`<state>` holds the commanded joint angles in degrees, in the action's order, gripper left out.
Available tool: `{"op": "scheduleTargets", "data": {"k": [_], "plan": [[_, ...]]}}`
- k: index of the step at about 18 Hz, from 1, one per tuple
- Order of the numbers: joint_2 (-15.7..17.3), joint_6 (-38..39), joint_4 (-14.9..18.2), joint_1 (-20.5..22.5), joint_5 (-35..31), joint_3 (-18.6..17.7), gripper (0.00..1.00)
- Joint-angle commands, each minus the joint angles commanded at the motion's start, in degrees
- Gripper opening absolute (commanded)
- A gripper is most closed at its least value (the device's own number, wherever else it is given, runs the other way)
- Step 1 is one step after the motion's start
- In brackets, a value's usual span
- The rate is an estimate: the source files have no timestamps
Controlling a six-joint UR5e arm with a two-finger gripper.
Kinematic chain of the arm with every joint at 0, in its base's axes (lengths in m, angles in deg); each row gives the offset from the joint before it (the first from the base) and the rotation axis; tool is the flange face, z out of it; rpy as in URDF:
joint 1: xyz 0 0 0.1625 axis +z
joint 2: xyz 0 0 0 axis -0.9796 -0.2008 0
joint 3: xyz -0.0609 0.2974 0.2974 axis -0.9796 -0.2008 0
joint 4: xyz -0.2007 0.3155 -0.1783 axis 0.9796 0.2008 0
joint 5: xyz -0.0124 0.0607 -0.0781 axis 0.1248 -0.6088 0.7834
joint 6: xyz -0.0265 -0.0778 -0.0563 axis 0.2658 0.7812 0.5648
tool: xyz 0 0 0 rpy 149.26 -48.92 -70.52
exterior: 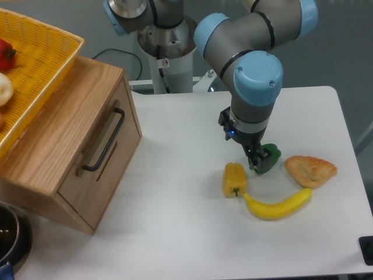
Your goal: Slide open the top drawer
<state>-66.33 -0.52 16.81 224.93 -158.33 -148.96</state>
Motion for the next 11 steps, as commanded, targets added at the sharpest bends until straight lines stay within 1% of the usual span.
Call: {"op": "scheduleTargets", "data": {"k": [6,11], "plan": [[0.09,0.00,0.00,0.00,0.79,-0.26,1.00],[0.44,0.18,0.35,0.09,4.30,-1.40,1.00]]}}
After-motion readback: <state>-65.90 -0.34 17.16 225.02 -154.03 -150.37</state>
